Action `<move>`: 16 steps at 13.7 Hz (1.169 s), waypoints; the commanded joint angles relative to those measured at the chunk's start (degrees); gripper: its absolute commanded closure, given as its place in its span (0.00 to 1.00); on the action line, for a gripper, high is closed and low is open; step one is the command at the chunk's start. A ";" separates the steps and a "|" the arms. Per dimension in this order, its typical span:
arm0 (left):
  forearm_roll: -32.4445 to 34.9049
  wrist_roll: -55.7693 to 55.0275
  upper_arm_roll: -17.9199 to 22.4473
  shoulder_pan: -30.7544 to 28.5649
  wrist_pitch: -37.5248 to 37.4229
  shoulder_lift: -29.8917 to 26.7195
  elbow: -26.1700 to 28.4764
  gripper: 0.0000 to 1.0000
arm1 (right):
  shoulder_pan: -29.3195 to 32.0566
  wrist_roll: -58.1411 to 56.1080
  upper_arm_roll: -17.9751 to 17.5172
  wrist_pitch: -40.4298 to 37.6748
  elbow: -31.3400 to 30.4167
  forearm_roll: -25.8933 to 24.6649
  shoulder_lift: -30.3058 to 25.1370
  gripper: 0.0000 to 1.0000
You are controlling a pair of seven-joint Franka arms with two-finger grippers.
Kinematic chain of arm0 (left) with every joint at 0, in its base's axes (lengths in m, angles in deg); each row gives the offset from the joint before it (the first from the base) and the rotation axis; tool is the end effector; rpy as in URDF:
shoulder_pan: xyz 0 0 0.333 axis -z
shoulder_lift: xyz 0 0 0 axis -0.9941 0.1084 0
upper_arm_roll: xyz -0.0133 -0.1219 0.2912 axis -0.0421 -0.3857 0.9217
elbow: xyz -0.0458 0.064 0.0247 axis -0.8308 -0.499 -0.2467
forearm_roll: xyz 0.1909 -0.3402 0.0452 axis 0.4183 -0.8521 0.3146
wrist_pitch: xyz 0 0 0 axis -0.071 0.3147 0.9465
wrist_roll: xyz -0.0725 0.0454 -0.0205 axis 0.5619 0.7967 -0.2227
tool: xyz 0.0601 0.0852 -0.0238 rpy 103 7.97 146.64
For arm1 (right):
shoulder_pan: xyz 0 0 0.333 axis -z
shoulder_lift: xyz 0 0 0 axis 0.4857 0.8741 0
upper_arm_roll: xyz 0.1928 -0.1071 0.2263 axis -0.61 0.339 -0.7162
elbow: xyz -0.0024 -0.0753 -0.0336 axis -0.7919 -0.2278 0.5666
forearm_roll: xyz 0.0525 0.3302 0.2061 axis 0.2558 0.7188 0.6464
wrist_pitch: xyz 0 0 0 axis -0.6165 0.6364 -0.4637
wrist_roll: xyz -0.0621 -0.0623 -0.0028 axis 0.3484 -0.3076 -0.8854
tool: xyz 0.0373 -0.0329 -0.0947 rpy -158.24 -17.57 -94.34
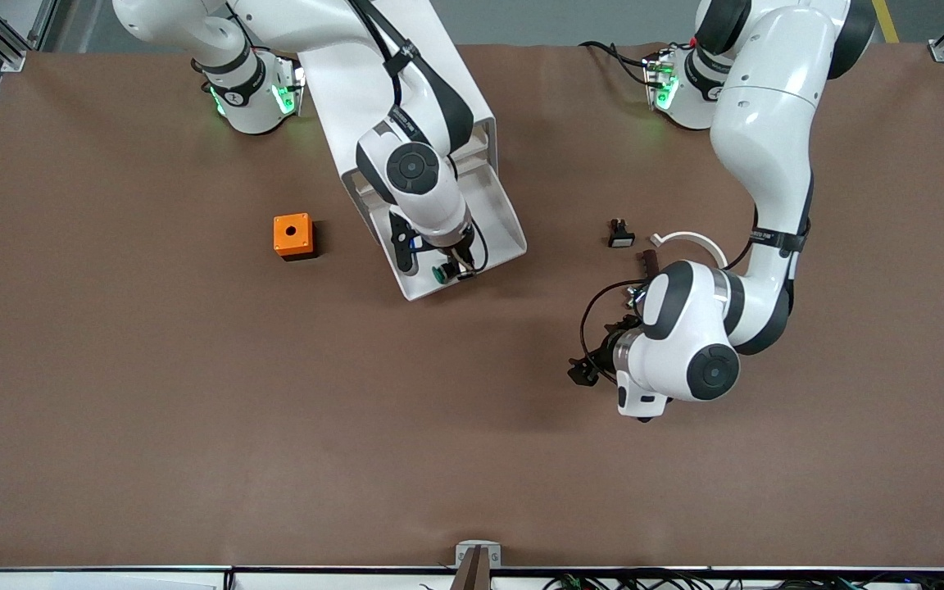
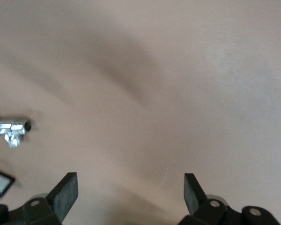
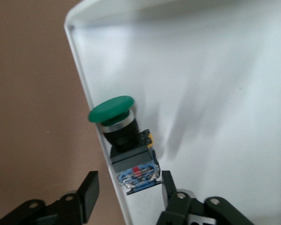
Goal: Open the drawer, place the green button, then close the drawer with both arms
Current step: 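Lower the green button into the drawer and open the right gripper, then lift the right gripper out of the drawer and draw it back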
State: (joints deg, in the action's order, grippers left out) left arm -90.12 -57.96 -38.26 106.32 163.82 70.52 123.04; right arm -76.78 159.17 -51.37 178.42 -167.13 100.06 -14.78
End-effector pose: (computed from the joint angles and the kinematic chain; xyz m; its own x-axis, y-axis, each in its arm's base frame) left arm 0.6700 -0.2947 0.2593 0.7336 0.5728 -0.3657 0.6108 -0.7917 -0.0145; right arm 0.4735 0.4816 0.2931 0.1846 -0.9651 -0.1857 -0.9817 -0.1901 0.0121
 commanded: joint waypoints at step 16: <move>8.23 -1.64 -0.61 20.51 10.04 0.56 3.93 0.00 | 29.06 -71.13 6.13 -35.26 9.53 -10.11 -20.85 0.00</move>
State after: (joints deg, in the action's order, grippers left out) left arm -82.13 -55.83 -38.77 124.73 173.16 71.32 126.05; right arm -52.29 96.96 -44.59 146.89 -157.85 90.57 -33.89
